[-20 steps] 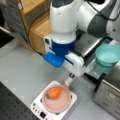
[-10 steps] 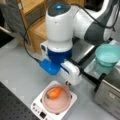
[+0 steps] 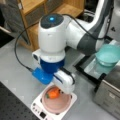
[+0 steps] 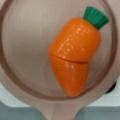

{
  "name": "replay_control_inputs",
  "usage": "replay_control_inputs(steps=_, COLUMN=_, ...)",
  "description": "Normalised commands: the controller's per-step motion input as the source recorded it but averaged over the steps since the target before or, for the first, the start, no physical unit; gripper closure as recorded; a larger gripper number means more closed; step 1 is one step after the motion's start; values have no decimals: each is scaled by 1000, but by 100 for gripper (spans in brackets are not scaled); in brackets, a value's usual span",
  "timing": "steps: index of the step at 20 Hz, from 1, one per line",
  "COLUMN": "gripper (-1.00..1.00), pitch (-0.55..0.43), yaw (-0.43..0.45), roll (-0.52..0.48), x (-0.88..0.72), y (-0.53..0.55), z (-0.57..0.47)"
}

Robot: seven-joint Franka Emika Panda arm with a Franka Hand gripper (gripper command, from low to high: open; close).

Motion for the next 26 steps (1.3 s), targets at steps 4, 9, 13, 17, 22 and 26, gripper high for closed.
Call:
replay_control_inputs(steps=4, gripper=-100, pitch=122, yaw=201, roll=-261, x=522, y=-95, z=2)
replay_control_inputs(steps=9, gripper=-100, pitch=126, yaw=175, roll=-265, x=402, y=-10, z=19)
replay_control_inputs(steps=13, gripper=-100, pitch=130, yaw=139, roll=-264, x=304, y=92, z=17)
replay_control_inputs(steps=17, gripper=-100, pitch=149, yaw=89, roll=-308, x=252, y=157, z=68)
replay_control_inputs(steps=22, gripper=-100, pitch=144, yaw=55, roll=-347, x=190, y=176, z=73)
replay_control_inputs(steps=26, gripper=-100, pitch=109, yaw=48, roll=-352, x=118, y=106, z=2)
